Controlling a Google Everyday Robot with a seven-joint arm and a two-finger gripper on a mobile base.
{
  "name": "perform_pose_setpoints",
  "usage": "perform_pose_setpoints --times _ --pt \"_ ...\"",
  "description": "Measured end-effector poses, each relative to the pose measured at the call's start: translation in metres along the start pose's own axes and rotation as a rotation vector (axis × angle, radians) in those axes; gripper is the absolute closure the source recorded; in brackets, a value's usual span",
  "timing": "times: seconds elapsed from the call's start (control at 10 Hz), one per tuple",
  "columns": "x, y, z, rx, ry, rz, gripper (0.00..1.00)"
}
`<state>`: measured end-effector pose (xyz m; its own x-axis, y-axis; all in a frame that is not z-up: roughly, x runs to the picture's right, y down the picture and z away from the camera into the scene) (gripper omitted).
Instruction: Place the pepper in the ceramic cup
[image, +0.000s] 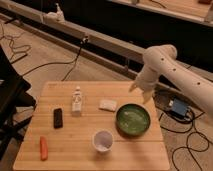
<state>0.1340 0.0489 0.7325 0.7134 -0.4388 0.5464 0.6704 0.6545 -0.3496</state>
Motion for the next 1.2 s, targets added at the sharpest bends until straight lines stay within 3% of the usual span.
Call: perform_pose_setpoints --times 0.2,0.4,0.6,1.0,1.2 --pt "-0.085 -0.030 0.021 0.027 -0.072 -0.161 0.38" --pt "-0.129 -0.037 0.027 0.063 -0.094 -0.250 0.38" --pt "-0.138 -0.039 0.028 0.070 -0.099 -0.268 0.38" --pt "-0.125 -0.035 0.032 0.057 -0.085 -0.240 0.38" --pt "-0.135 -0.060 0.048 0.062 -0.106 -0.271 0.38"
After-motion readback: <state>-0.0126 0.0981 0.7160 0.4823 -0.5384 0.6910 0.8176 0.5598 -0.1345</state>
